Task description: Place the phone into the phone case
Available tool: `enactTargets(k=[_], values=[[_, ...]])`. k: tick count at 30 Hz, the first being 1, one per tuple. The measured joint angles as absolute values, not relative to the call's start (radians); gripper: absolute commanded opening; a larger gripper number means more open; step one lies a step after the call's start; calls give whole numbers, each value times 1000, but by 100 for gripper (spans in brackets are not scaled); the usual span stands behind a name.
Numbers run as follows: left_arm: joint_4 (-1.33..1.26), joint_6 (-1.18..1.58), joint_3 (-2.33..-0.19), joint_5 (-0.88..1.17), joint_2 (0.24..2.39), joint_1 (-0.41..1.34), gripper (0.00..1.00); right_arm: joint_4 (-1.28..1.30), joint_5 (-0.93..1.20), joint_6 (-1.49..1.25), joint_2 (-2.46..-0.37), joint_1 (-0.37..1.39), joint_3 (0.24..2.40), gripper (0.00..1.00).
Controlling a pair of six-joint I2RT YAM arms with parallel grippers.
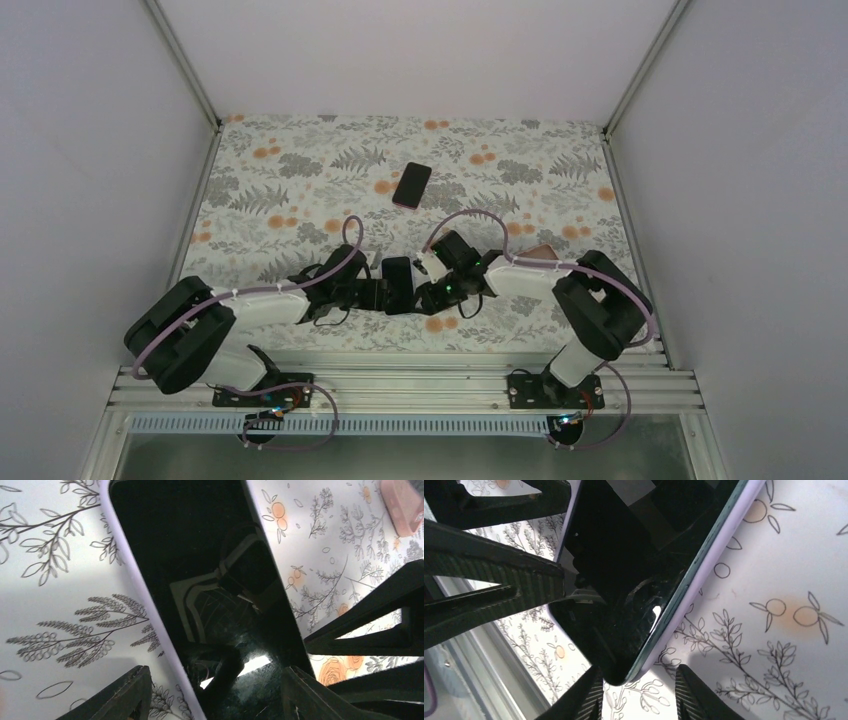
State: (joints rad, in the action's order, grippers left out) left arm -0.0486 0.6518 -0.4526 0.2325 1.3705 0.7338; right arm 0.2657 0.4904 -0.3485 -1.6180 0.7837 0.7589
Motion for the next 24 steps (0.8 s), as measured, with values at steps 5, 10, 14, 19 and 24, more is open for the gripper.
enactTargets(k=[5, 10, 14, 19, 24], values=[[-76, 662, -453, 239, 1390, 738, 57, 253, 492, -350, -1654, 784, 772, 18], [-79, 665, -453, 240, 1396, 739, 54, 242, 488, -353, -1687, 784, 785, 13], [-82, 665, -453, 239, 1400, 740, 53, 257, 485, -359, -1697, 784, 801, 12], [-87, 666, -453, 233, 1402, 740, 53, 297, 475, -369, -1712, 785, 831, 11], [-80, 666, -453, 220, 1396, 737, 56, 310, 417, -370, -1696, 792, 839, 21]])
